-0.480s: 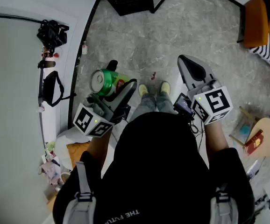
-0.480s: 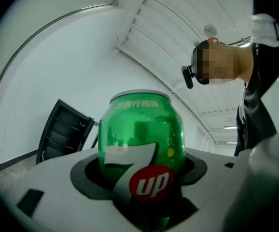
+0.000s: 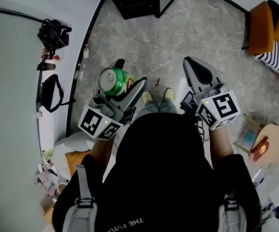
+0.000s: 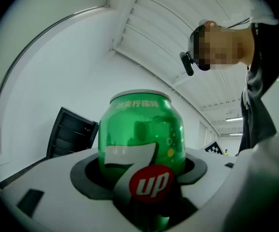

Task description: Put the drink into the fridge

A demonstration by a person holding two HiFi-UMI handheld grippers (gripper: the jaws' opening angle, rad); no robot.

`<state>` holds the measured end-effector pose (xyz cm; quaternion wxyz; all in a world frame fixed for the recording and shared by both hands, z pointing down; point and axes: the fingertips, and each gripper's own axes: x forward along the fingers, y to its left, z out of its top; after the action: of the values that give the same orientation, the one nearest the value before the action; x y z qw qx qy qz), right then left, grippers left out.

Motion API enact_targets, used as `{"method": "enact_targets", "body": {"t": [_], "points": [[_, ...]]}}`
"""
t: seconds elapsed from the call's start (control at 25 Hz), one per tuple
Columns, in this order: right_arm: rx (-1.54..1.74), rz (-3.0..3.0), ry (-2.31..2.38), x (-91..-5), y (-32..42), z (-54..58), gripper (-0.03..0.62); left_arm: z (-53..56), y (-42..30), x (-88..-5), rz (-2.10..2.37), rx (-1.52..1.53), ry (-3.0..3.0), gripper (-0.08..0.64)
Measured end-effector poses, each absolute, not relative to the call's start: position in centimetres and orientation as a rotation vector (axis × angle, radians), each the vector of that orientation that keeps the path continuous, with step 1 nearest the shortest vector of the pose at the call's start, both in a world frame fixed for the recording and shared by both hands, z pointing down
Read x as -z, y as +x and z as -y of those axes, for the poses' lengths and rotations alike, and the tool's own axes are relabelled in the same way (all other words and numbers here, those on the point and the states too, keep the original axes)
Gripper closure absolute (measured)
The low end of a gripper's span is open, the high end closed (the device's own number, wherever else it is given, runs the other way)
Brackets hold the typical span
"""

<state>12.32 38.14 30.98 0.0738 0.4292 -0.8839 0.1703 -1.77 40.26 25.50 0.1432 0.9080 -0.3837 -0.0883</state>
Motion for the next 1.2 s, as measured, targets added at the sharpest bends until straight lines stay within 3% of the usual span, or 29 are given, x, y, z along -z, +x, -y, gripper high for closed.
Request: {"method": "enact_targets", "body": {"t": [0.76, 1.2], "points": [[-0.46, 2.678, 1.272, -29.0, 4.2, -38.3, 0.578, -40.3, -11.6, -25.7, 1.126, 0.407, 2.539, 0.218], [-0.477, 2.676, 1.254, -30.1, 4.0, -35.7, 0.578, -37.6, -11.4, -25.8, 1.114, 0.415, 2.542, 0.218]]}}
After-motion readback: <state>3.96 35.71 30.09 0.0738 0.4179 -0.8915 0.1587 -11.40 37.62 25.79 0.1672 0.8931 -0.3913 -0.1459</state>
